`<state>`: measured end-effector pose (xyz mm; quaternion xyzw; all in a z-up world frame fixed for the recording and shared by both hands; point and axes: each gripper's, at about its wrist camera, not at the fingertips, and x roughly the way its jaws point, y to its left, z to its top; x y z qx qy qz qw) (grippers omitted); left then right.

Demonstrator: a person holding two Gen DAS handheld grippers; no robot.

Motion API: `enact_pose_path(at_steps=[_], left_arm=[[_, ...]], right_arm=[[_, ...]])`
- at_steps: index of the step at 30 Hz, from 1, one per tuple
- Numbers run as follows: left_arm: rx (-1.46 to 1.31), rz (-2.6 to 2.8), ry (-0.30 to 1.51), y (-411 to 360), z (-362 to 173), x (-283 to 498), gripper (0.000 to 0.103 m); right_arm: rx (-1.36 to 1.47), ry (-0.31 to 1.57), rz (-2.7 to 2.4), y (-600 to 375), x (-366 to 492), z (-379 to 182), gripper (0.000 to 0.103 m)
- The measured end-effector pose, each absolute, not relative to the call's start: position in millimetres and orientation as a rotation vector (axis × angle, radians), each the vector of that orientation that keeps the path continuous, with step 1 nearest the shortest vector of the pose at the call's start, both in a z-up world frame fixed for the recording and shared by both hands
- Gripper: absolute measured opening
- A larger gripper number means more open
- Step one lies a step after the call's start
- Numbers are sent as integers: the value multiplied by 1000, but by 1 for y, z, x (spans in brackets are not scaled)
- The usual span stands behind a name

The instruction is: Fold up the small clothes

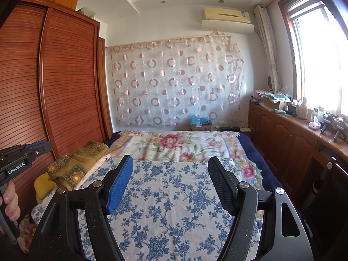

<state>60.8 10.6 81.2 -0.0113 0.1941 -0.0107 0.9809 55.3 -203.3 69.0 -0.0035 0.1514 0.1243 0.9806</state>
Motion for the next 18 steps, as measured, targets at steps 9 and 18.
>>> enact_pose_path(at_steps=[9,18], left_arm=[[-18,-28,387,13,84,61,11],[-18,-27,386,15,88,61,11]], right_arm=[[-13,298,243,-201,57,75,73],[-12,298,243,-201,56,74,73]])
